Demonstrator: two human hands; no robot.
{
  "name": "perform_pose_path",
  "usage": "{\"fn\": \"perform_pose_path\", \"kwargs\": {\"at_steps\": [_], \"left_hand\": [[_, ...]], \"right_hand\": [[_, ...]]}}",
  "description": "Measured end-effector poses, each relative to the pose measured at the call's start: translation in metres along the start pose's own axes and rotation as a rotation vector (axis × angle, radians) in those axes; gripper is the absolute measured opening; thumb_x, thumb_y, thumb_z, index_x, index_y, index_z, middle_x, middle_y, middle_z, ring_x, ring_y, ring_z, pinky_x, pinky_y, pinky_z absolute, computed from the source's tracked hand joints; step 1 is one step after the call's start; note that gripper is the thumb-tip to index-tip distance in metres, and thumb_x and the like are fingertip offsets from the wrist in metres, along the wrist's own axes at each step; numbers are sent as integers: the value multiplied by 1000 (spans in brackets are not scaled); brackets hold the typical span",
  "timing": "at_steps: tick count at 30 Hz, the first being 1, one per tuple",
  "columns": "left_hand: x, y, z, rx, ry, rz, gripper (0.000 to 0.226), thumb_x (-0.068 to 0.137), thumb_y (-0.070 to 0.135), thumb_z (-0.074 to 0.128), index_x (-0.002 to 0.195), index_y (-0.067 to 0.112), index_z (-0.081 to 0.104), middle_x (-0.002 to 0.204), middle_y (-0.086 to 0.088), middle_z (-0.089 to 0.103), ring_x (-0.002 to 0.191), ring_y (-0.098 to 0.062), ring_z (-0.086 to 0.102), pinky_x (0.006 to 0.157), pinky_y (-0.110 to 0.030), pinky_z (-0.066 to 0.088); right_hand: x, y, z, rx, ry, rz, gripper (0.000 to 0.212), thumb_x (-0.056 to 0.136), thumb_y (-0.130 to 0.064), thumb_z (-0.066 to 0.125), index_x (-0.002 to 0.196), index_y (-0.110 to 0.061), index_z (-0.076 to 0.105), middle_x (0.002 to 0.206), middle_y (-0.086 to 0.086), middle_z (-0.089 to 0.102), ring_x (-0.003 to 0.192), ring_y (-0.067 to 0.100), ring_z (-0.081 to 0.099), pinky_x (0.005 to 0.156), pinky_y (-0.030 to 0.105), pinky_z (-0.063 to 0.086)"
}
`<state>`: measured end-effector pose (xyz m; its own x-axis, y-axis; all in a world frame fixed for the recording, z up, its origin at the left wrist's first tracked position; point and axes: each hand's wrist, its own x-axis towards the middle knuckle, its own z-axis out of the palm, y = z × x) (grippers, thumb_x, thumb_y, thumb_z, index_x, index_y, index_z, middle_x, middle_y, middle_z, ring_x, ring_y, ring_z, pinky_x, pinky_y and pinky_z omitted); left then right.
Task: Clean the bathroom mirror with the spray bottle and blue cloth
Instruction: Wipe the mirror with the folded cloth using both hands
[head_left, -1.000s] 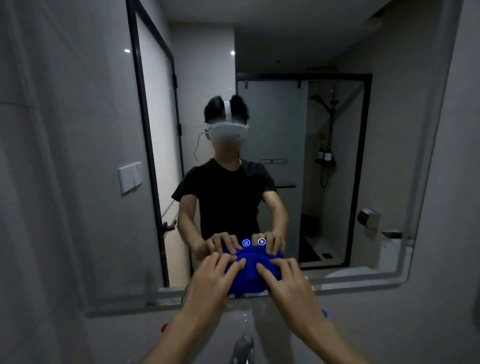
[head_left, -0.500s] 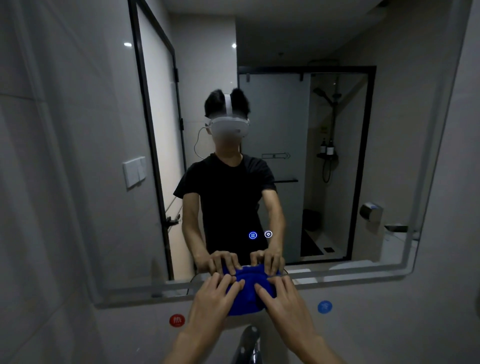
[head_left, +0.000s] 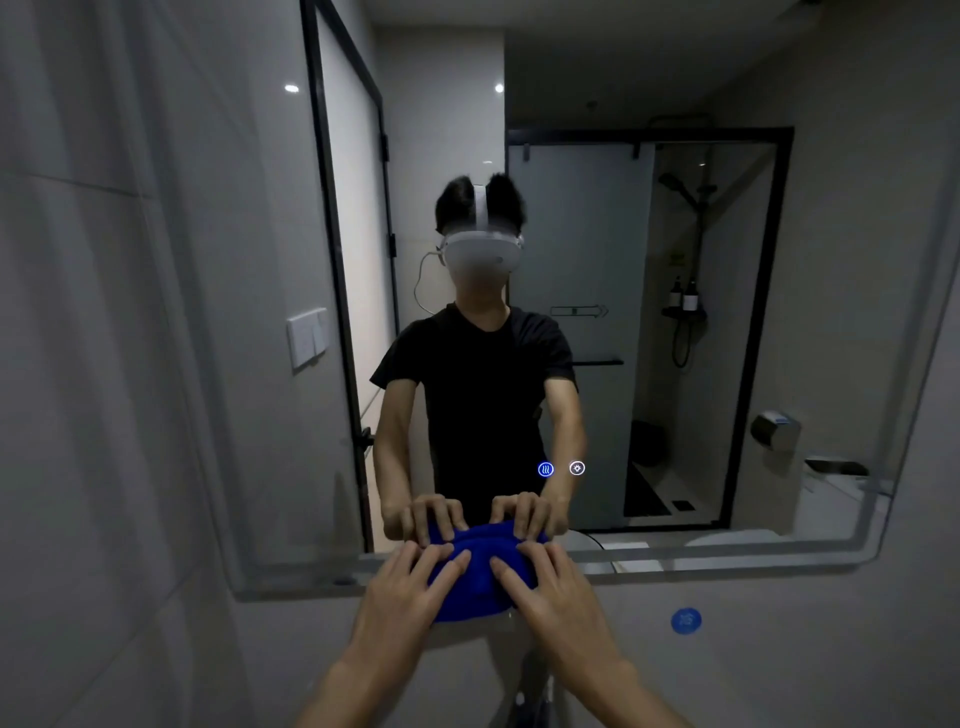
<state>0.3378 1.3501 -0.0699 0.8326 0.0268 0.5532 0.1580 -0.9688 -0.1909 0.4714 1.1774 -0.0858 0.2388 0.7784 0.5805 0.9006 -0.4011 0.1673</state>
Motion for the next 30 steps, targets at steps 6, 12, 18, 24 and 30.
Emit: {"fn": "perform_pose_path", "kwargs": {"at_steps": [6,12,18,24,30], "left_hand": [[45,-13,-53,14,207,60,68,55,2,93,120,6,73,110,-15,74,81,-32,68,68,-37,58],[103,-34,-120,103,372,86,69,62,-9,80,129,2,65,122,-20,68,90,-40,63,80,-47,54],[174,-55,-210,218,508,58,71,67,2,84,134,4,61,127,-19,65,101,-43,61,80,-48,48],[233,-60,-280,380,634,-40,55,90,13,58,145,9,50,141,-17,54,117,-43,52,92,-49,41],[273,-75,-325,586,663,-92,63,97,25,60,152,13,35,148,-13,46,125,-36,46,99,-44,38]], "right_hand": [[43,15,-55,-50,239,21,49,69,-10,84,117,-12,70,111,19,66,91,32,63,70,39,58],[104,40,-135,-180,367,-47,46,82,-7,60,128,-8,62,120,25,60,96,40,60,83,48,54],[180,69,-221,-295,471,-47,54,82,-9,63,135,-10,55,123,23,58,106,42,55,84,47,46],[243,90,-295,-350,553,-60,60,88,-22,64,143,-18,42,131,15,52,117,34,47,94,44,40],[285,103,-335,-413,617,-44,60,95,-21,58,148,-24,31,138,12,47,126,31,42,103,43,35]]}}
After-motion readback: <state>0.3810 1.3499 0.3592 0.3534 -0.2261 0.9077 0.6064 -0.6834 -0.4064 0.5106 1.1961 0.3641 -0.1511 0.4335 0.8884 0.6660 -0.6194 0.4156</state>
